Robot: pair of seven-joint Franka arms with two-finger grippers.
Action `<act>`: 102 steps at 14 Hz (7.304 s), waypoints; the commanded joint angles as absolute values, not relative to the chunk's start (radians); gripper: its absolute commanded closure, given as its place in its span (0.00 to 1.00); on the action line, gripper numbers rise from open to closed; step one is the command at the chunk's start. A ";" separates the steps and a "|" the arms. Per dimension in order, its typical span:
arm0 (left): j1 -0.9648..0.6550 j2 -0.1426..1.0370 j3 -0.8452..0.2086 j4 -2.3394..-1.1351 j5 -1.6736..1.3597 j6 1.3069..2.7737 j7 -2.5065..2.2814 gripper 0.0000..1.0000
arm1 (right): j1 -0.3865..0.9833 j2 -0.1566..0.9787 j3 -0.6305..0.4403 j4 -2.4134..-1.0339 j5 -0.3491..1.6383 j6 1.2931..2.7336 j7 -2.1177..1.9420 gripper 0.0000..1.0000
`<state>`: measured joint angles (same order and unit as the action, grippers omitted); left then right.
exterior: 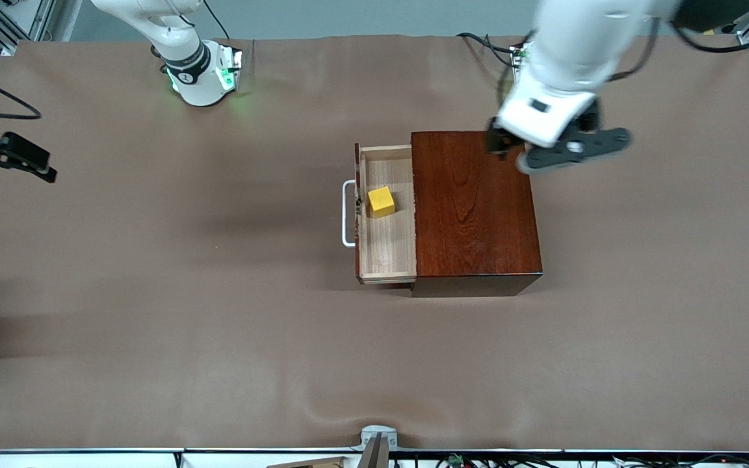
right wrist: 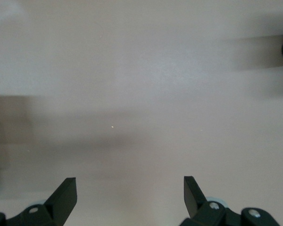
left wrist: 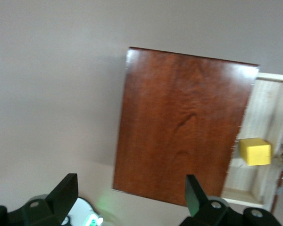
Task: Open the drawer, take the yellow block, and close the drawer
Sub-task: 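Retract the left gripper while the right gripper moves toward the box, then lower the right gripper into the open drawer over the yellow cube, then close the right gripper on the yellow cube, then lift the cube out with the right gripper while the left gripper approaches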
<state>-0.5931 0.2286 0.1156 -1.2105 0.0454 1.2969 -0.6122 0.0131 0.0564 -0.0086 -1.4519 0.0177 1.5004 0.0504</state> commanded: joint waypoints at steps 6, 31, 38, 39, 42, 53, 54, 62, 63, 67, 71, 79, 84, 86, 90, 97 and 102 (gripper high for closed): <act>-0.348 0.039 0.097 -1.439 0.061 1.337 -0.338 0.00 | 0.126 0.123 -0.003 -1.422 0.032 1.511 0.261 0.00; -0.114 -0.108 0.056 -1.591 0.035 1.437 -0.008 0.00 | 0.503 0.291 -0.003 -1.425 0.100 1.670 1.530 0.00; -0.046 -0.090 -0.041 -1.572 0.035 1.430 -0.025 0.00 | 0.650 0.377 -0.003 -1.424 0.101 1.812 1.847 0.00; -0.048 -0.091 -0.041 -1.569 0.035 1.430 -0.031 0.00 | 0.667 0.390 -0.003 -1.425 0.101 1.819 1.877 0.00; -0.051 -0.091 -0.043 -1.571 0.035 1.430 -0.035 0.00 | 0.709 0.436 -0.003 -1.424 0.132 1.845 1.982 0.00; -0.057 -0.089 -0.044 -1.578 0.035 1.419 -0.031 0.00 | 0.816 0.544 -0.005 -1.434 0.149 1.974 2.135 0.00; -0.057 -0.089 -0.043 -1.577 0.035 1.419 -0.031 0.00 | 0.818 0.554 -0.005 -1.434 0.149 1.974 2.137 0.00; -0.058 -0.087 -0.045 -1.578 0.035 1.419 -0.032 0.00 | 0.859 0.626 -0.005 -1.434 0.152 1.997 2.140 0.00; -0.058 -0.086 -0.046 -1.578 0.035 1.419 -0.034 0.00 | 0.859 0.630 -0.005 -1.434 0.150 1.997 2.140 0.03; -0.058 -0.086 -0.055 -1.578 0.035 1.420 -0.035 0.00 | 0.856 0.629 -0.006 -1.428 0.144 1.997 2.178 0.75; -0.058 -0.086 -0.055 -1.578 0.035 1.420 -0.035 0.00 | 0.844 0.620 -0.008 -1.404 0.146 1.987 2.184 1.00; -0.058 -0.087 -0.055 -1.574 0.035 1.419 -0.031 0.00 | 0.819 0.612 -0.012 -1.309 0.135 1.892 2.177 1.00; -0.061 -0.086 -0.069 -1.574 0.035 1.420 -0.032 0.00 | 0.784 0.592 -0.014 -1.279 0.129 1.848 2.163 1.00; -0.063 -0.084 -0.069 -1.574 0.035 1.420 -0.032 0.00 | 0.784 0.589 -0.015 -1.279 0.112 1.847 2.099 1.00; -0.064 -0.084 -0.071 -1.572 0.035 1.420 -0.032 0.00 | 0.740 0.566 -0.015 -1.281 0.077 1.833 1.987 1.00; -0.075 -0.083 -0.074 -1.569 0.035 1.422 -0.037 0.00 | 0.608 0.531 -0.015 -1.284 0.090 1.698 1.622 1.00; -0.100 -0.020 -0.201 -1.560 0.018 1.439 -0.086 0.00 | 0.514 0.512 -0.014 -1.295 0.091 1.648 1.427 1.00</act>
